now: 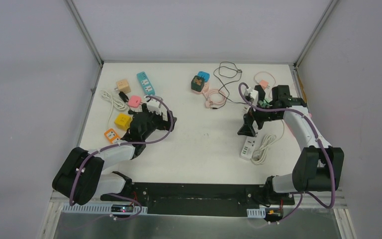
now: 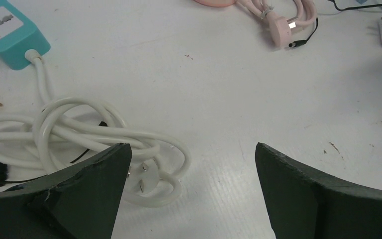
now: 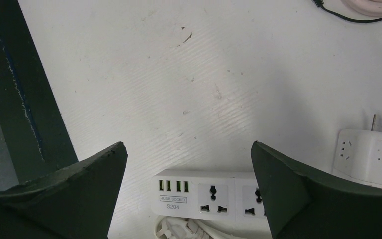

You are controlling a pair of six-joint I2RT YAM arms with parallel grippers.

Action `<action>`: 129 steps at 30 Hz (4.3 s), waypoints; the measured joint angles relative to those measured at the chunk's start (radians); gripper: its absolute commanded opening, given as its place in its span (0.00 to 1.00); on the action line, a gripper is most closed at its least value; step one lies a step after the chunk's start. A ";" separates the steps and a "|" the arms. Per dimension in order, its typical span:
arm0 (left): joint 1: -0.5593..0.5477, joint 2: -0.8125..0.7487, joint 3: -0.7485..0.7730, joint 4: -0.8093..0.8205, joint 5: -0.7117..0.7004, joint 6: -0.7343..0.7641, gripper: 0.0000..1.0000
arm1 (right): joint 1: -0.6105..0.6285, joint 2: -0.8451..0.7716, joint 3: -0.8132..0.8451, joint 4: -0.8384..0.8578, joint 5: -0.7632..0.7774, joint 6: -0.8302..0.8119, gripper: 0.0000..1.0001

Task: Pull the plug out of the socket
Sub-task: Move the socket to the center of the board.

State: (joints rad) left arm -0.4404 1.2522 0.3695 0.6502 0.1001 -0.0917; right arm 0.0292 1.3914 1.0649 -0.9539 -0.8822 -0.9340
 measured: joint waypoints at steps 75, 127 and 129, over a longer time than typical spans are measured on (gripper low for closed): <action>-0.005 -0.043 -0.100 0.163 -0.021 0.030 0.99 | 0.335 0.780 0.551 0.519 0.366 0.919 0.32; -0.013 -0.165 0.153 -0.345 0.112 -0.354 0.98 | 0.400 0.304 0.211 0.058 0.157 0.382 0.88; -0.040 -0.152 0.222 -0.425 0.096 -0.354 0.98 | 0.364 0.281 0.214 0.036 0.135 0.361 0.88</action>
State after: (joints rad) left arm -0.4801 1.1000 0.5915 0.2253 0.1963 -0.4458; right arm 0.3927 1.6726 1.2789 -0.9176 -0.7471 -0.5732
